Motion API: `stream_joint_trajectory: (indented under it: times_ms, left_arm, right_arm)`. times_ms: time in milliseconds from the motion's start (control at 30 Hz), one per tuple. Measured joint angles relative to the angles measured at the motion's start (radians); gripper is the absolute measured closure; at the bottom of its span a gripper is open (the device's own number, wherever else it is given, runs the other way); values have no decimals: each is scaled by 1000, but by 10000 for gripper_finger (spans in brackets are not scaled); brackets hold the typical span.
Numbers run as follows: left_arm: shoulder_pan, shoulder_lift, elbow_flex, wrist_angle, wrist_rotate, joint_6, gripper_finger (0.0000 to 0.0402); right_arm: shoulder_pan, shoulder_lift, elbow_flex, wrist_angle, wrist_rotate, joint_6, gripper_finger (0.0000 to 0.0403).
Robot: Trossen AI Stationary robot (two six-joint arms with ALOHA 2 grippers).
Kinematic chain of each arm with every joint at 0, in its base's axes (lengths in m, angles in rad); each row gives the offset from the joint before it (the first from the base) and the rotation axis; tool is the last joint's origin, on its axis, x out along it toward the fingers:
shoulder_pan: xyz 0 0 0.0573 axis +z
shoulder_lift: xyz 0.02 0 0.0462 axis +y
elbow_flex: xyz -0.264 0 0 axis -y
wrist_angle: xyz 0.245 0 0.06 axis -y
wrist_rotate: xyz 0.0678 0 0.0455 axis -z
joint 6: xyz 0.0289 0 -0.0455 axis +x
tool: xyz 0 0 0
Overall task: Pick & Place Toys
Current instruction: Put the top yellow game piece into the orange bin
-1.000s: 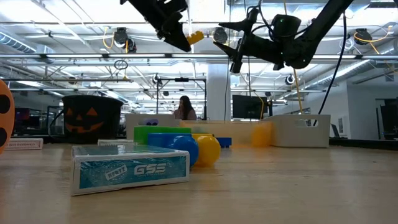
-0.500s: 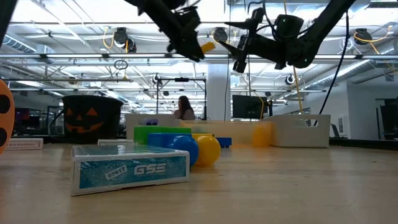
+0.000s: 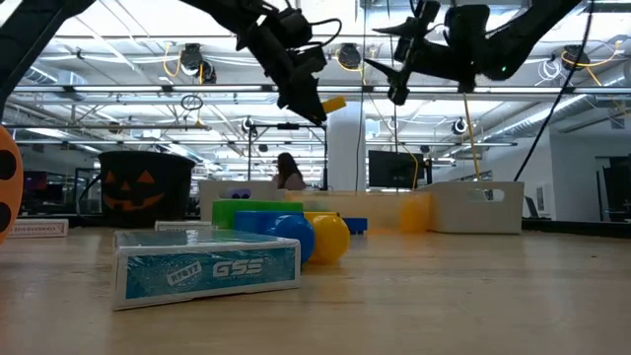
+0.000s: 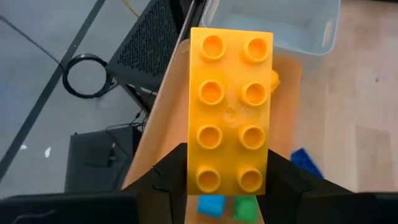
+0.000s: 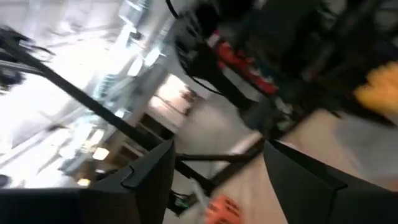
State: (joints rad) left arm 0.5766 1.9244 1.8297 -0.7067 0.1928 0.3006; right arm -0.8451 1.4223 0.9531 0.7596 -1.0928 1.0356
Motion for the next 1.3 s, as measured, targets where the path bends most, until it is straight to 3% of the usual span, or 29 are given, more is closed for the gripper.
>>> stream_joint_trajectory:
  times_ms: [100, 200, 300, 367, 500, 667, 767, 867, 1067, 1300]
  left_arm:
    - [25, 1, 0, -12, 14, 51, 261]
    - [39, 20, 1, -23, 31, 92, 244]
    - [43, 53, 1, -31, 66, 126, 230]
    - [43, 77, 1, -31, 73, 144, 236]
    - [43, 128, 1, -25, 81, 173, 261]
    - [50, 172, 1, -18, 94, 189, 260]
    - [52, 198, 1, -17, 94, 196, 240]
    - [52, 222, 1, -20, 71, 196, 229]
    - [52, 244, 1, -10, -16, 192, 263]
    - [52, 246, 1, 5, -36, 207, 243]
  right_arm:
    - [11, -79, 0, -295, 112, -265, 167]
    - [51, -156, 0, -556, 382, -590, 167]
    - [94, -195, 0, -672, 643, -773, 167]
    - [115, -209, 0, -682, 729, -811, 167]
    - [135, -207, 0, -667, 752, -821, 167]
    - [147, -181, 0, -691, 753, -803, 167]
    - [147, -167, -14, -687, 753, -766, 167]
    - [147, -159, -51, -676, 755, -726, 167]
    - [147, -159, -156, -587, 752, -614, 167]
    - [147, -159, -248, -475, 749, -509, 167]
